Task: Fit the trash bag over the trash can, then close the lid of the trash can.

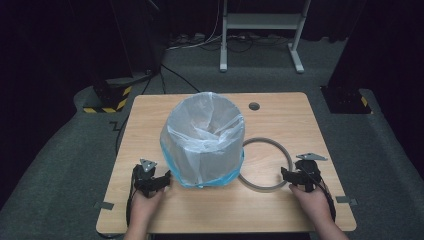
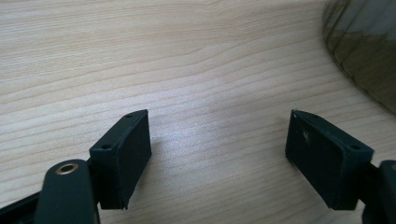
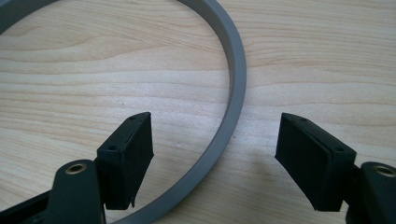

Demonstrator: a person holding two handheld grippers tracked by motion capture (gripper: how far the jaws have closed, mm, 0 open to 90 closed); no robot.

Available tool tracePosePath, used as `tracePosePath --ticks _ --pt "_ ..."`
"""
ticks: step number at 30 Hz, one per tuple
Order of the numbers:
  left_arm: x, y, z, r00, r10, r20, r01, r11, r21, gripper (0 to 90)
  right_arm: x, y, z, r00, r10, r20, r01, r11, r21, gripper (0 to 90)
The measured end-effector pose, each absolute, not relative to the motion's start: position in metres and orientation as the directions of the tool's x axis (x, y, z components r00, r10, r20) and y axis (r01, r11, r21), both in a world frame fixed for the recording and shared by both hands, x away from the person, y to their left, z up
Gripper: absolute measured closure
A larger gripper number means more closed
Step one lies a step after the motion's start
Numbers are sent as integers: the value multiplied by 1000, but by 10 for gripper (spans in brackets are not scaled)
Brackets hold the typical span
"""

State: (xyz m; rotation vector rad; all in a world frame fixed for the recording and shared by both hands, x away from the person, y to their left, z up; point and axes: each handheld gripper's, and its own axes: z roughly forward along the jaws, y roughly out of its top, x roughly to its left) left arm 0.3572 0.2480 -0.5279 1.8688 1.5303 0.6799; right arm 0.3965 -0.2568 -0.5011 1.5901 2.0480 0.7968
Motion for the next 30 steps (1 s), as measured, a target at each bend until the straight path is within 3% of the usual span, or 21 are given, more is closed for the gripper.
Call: tracePosePath --ticks 7,22,30 --pt "357 248 -528 195 981 2 661 -132 739 221 410 -260 -497 -230 972 43 790 161 591 318" --pt "357 248 -528 195 981 2 661 -133 739 221 441 -250 -489 -230 973 -6 891 213 402 377" --pt "357 249 -528 200 980 -1 661 -134 738 219 456 -244 -480 -235 972 -21 921 229 315 475"
